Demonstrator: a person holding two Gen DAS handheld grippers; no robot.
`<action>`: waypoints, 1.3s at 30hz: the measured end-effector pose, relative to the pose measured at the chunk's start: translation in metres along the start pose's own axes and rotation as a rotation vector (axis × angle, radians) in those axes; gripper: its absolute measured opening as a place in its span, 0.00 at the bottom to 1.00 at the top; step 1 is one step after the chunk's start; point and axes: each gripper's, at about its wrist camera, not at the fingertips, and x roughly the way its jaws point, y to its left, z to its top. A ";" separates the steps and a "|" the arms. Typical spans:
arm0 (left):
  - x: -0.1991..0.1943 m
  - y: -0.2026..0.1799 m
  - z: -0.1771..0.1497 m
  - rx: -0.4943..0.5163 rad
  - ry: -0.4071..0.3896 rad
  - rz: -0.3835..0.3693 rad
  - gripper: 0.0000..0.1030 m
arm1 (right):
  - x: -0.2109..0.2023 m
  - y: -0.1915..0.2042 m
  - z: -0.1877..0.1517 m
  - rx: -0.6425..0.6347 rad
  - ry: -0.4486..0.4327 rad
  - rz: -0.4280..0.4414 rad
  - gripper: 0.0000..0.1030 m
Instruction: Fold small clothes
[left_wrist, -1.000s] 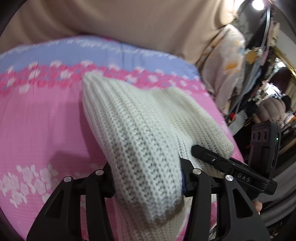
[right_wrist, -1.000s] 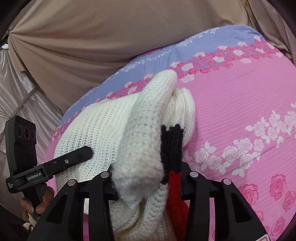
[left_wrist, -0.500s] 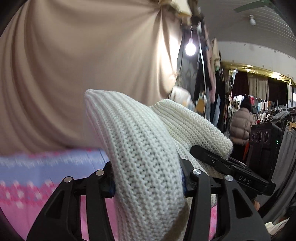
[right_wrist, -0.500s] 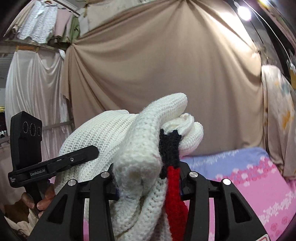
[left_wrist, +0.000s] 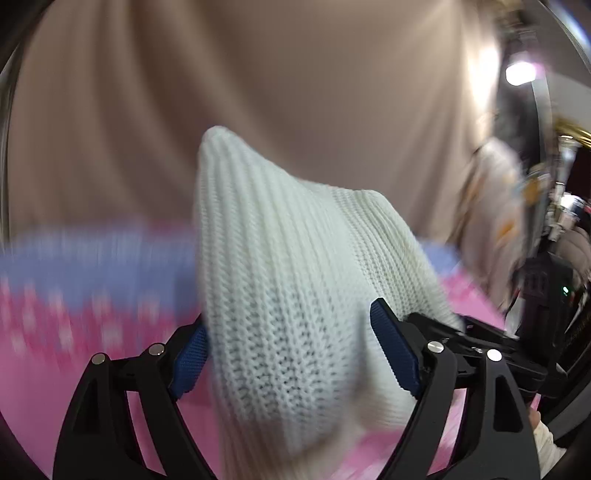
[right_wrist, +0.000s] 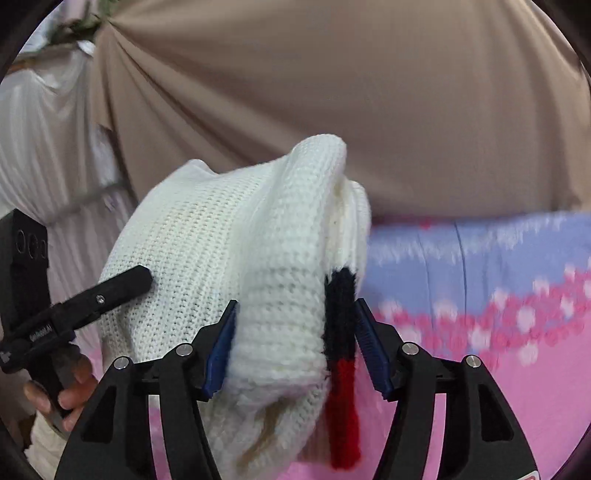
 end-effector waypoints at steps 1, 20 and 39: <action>0.022 0.022 -0.017 -0.062 0.071 0.034 0.68 | 0.014 -0.010 -0.019 0.024 0.044 -0.006 0.55; 0.080 0.094 -0.031 -0.269 0.140 -0.108 0.46 | 0.103 0.018 0.029 0.020 0.147 0.176 0.35; 0.054 0.028 -0.038 0.035 0.091 0.226 0.60 | 0.044 0.030 0.003 -0.170 0.082 -0.074 0.47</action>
